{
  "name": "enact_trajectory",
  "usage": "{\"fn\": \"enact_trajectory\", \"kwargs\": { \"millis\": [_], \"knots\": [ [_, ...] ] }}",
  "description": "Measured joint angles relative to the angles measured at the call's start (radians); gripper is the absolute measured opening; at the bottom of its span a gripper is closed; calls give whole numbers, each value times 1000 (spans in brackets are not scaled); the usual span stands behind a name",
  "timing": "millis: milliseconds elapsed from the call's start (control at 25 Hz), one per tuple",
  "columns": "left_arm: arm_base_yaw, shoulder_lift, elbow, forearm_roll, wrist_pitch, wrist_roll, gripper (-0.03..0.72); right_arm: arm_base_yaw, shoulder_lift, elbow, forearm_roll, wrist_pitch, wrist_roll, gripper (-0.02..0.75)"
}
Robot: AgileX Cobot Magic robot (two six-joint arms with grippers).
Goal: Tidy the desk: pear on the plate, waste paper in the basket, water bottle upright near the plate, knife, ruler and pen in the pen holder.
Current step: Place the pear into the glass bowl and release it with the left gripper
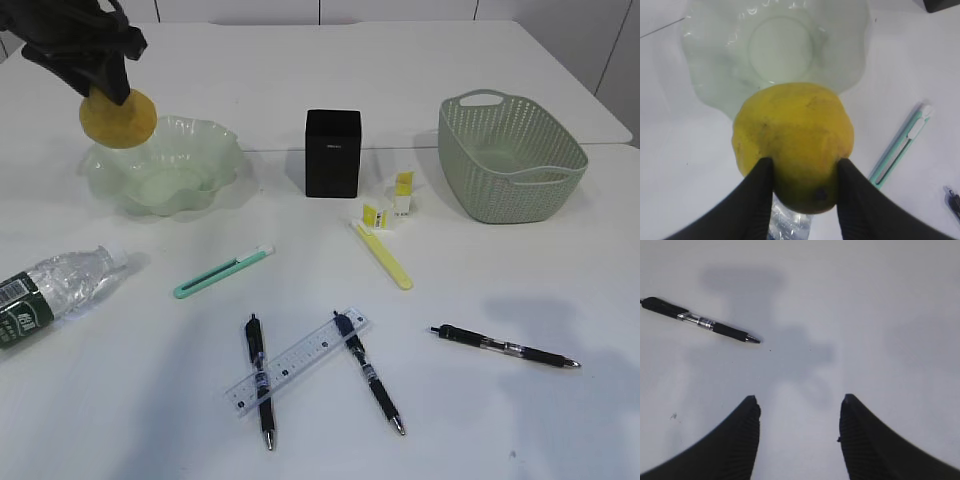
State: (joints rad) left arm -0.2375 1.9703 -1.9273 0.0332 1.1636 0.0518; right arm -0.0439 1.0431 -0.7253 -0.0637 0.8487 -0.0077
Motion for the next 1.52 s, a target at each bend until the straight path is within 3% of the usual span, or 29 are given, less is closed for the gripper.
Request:
{"fn": "enact_trajectory", "kwargs": {
  "millis": [360,920,1520],
  "knots": [
    [1,120,-112,-23,-36,0,273,0,0,0,0,2,0,389],
    [95,221,-116,-96,-165,0,274,0,0,0,0,4,0,389],
    [98,335,-130,-132,-185,0,274,0,26,0,0,2,0,389]
  ]
}}
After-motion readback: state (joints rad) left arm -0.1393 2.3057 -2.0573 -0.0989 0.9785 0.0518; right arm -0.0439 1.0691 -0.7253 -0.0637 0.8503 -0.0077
